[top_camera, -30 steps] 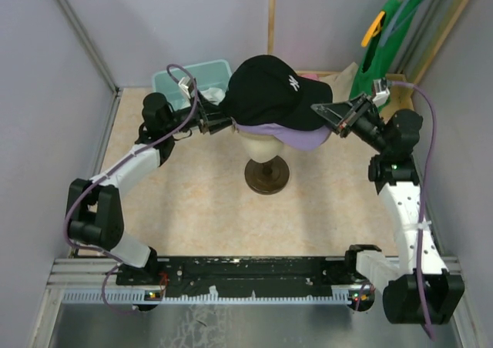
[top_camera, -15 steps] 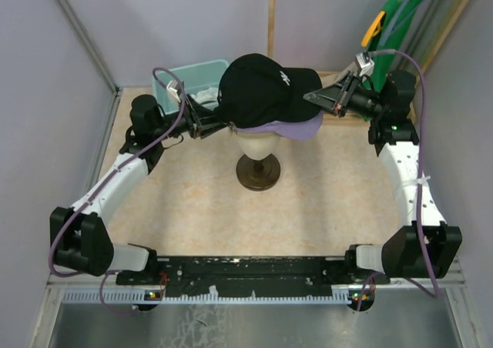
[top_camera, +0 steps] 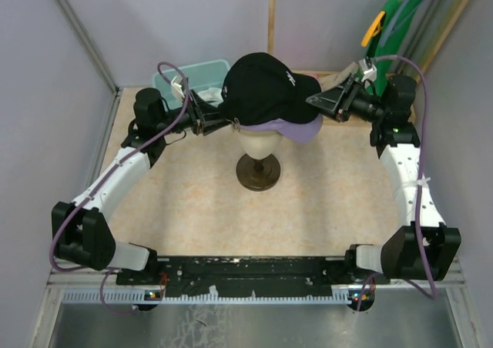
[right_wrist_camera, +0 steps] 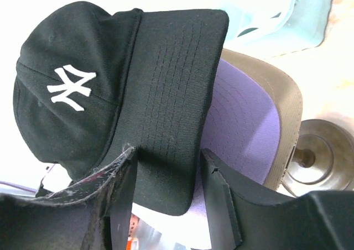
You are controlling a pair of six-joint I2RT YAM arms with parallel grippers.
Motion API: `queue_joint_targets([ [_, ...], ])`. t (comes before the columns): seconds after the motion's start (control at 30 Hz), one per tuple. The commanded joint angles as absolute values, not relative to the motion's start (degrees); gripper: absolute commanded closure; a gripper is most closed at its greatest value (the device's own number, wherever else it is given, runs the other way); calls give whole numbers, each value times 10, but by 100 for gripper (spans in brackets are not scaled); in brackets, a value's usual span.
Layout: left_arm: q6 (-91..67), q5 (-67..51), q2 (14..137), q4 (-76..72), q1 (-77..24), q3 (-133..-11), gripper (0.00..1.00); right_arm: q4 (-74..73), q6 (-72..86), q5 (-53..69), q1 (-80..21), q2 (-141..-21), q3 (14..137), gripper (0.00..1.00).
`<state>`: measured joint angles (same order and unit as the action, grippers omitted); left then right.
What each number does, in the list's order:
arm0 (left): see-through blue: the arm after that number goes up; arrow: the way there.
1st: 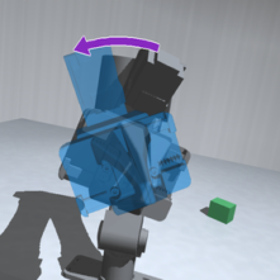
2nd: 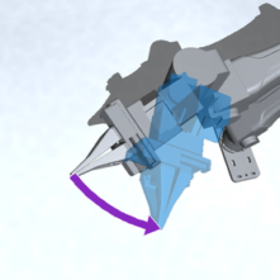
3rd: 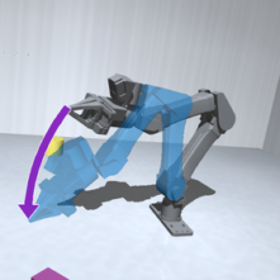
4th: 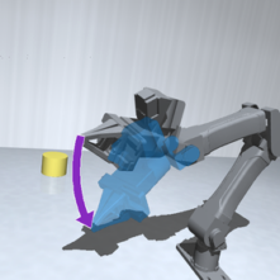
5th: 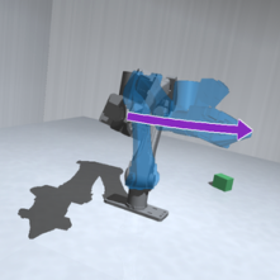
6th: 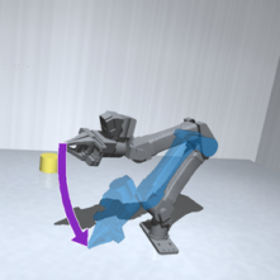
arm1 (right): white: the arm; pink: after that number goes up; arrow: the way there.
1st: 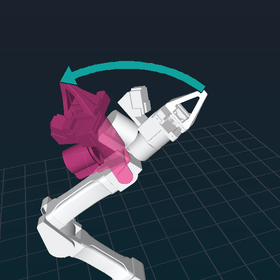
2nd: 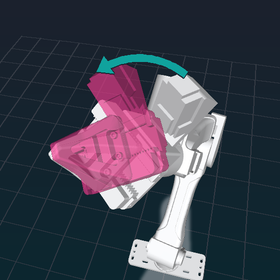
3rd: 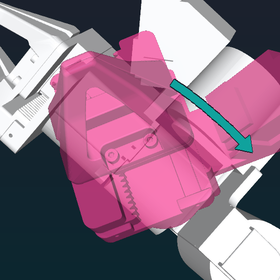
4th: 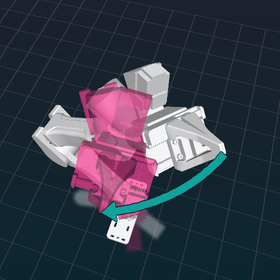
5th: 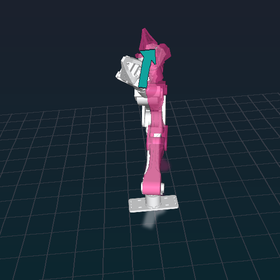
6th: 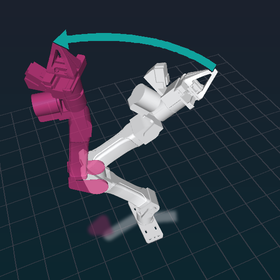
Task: Stack the hats
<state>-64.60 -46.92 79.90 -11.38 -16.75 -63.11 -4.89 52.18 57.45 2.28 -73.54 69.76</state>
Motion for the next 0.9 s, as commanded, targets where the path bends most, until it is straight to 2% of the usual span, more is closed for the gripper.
queue_joint_targets([
  [0.0,-635,-468,809,-106,-187,-650,52,-161,466,569,22,-750,675,51],
  [0.1,-632,-468,808,-100,-189,-650,52,-149,473,567,33,-752,672,51],
  [0.17,-628,-468,807,-95,-189,-650,52,-139,483,568,39,-754,673,57],
  [0.33,-625,-467,806,-90,-191,-651,53,-121,509,570,42,-765,698,99],
  [0.53,-611,-460,808,-82,-191,-661,45,-51,589,583,16,-758,705,100],
  [0.63,-604,-453,813,-78,-191,-675,40,42,672,585,7,-743,675,100],
  [0.87,-571,-411,833,-54,-191,-735,36,267,874,566,1,-718,618,100],
])
